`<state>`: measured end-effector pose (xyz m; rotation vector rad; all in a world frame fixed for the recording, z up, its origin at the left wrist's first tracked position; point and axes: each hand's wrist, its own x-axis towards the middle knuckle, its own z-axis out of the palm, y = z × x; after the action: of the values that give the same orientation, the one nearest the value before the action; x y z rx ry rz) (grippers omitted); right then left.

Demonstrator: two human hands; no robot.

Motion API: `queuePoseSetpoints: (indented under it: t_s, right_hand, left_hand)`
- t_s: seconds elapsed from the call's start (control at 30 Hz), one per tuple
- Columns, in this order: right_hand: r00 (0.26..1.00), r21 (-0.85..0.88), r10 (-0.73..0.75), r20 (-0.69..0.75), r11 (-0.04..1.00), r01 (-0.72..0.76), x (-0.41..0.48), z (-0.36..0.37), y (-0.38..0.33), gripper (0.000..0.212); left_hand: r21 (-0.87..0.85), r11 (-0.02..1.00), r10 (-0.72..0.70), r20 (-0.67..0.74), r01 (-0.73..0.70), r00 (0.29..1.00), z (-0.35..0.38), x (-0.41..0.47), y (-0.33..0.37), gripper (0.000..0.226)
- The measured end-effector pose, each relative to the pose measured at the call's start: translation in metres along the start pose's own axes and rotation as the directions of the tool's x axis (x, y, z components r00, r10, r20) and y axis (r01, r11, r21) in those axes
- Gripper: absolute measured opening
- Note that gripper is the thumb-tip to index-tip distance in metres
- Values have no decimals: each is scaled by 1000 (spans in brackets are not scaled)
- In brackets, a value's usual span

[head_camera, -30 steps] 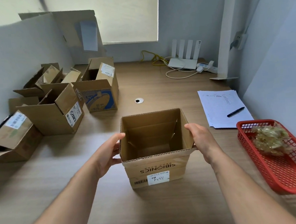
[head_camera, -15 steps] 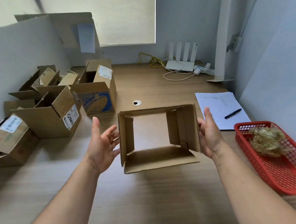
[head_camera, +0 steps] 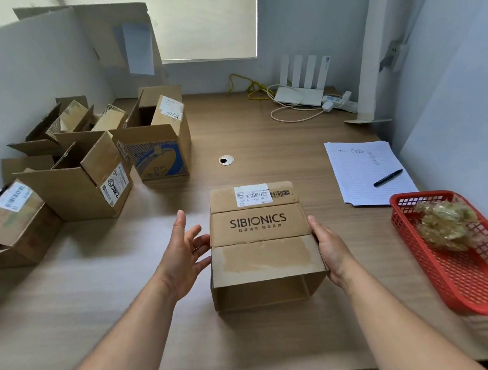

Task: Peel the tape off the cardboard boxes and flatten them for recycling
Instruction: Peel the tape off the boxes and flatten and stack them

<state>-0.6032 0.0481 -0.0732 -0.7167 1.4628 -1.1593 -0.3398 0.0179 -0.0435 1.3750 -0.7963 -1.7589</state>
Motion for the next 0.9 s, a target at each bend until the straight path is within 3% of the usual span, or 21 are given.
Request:
queuePoseSetpoints:
  t_s: [0.13, 0.23, 0.3, 0.47, 0.6, 0.73, 0.8, 0.9]
  right_hand:
    - [997, -167, -74, -1, 983, 73, 6, 10, -1, 34]
    - [997, -289, -72, 39, 954, 80, 6, 27, 2, 44]
    - [997, -413, -55, 53, 908, 72, 7, 39, 8, 50]
    - [992, -710, -56, 116, 694, 122, 6, 58, 18, 59]
    - [976, -882, 5, 217, 430, 194, 6, 73, 35, 61]
    - [954, -948, 84, 288, 168, 272, 3, 88, 53, 54]
    - [950, -955, 104, 294, 60, 289, 3, 93, 61, 53]
    - [954, -959, 109, 281, -3, 283, 6, 97, 63, 53]
  left_hand:
    - [112, 994, -9, 4, 8, 1000, 2, 6, 2, 86]
    - [271, 962, -14, -34, 23, 999, 0, 7, 2, 51]
    - [309, 948, -31, -134, 71, 990, -9, 7, 1, 33]
    - [251, 963, -37, -247, 101, 968, -42, 11, -4, 24]
    - [230, 968, -18, -320, 96, 947, -63, 15, -12, 26]
    - [328, 941, 55, -372, 76, 926, -78, 24, -26, 35]
    - [552, 828, 177, -419, 95, 891, -81, 30, -37, 51]
    - [908, 391, 373, -305, 150, 876, -70, 27, -52, 76]
